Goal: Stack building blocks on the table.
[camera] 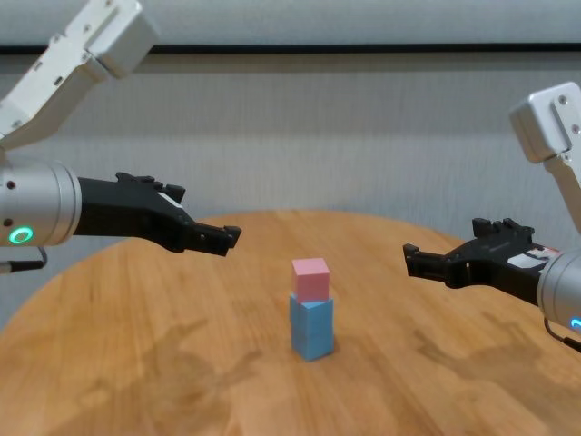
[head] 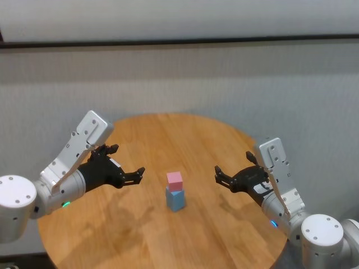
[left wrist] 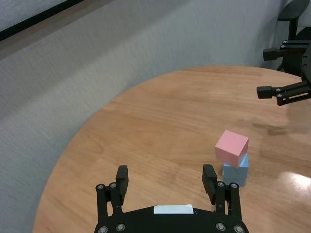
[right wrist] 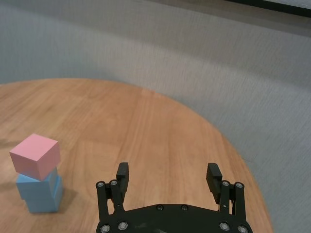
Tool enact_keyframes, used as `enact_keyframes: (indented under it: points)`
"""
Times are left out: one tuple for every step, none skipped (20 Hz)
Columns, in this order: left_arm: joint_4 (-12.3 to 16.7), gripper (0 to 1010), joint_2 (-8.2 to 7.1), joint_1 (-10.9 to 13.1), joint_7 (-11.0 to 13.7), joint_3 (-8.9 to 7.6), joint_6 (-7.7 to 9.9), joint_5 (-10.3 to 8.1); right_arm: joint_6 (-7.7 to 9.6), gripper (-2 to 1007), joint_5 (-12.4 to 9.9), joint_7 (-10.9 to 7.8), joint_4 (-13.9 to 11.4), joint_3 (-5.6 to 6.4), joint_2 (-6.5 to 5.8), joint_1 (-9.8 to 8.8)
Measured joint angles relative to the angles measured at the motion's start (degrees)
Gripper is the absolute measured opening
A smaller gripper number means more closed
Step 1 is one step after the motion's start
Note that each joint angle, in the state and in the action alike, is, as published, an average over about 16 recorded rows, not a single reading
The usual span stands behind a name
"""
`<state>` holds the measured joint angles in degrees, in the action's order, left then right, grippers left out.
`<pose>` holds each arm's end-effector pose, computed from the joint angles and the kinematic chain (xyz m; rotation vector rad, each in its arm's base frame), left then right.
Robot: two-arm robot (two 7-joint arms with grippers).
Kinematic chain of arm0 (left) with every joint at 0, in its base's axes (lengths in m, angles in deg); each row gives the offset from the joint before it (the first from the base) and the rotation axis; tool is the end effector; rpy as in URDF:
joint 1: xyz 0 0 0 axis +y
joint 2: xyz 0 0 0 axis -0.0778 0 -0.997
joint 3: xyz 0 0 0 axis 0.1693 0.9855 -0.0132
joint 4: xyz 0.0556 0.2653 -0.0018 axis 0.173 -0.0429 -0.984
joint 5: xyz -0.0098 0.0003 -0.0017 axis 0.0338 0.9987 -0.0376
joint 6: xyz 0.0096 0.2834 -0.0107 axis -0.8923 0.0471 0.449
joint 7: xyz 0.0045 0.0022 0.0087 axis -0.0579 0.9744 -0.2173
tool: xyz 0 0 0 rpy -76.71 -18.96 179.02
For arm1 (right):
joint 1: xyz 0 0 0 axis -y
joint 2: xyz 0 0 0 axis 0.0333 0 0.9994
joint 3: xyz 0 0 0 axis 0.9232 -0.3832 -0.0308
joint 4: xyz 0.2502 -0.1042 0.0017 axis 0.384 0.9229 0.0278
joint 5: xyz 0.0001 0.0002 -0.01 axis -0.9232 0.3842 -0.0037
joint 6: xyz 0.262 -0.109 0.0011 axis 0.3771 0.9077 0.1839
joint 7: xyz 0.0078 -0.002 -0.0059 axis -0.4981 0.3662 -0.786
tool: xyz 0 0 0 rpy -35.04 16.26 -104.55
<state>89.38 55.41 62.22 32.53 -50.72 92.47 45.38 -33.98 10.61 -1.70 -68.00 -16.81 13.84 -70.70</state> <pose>0.3871 0.0239 -0.2131 0.4267 -0.1442 0.8748 0.3768 0.0122 -0.2882 -0.2889 -0.0772 -1.1789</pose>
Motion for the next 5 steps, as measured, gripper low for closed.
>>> enact_keyframes:
  points:
    - [-0.01,1000,0.0,-0.01,0.0,0.0,0.0,0.0,0.0,1005,0.0,0.0,0.0,0.0,0.0,0.0]
    - [-0.02,1000,0.01,-0.01,0.0,0.01,-0.01,0.0,0.0,1005,0.0,0.0,0.0,0.0,0.0,0.0]
    - [-0.02,1000,0.01,-0.02,0.0,0.01,-0.01,0.0,0.0,1005,0.0,0.0,0.0,0.0,0.0,0.0]
    - [-0.03,1000,0.01,-0.03,0.0,0.01,-0.01,0.0,0.0,1005,0.0,0.0,0.0,0.0,0.0,0.0]
    - [-0.04,1000,0.01,-0.03,0.01,0.02,-0.02,0.01,0.0,1005,0.0,0.0,0.0,0.0,0.0,0.0]
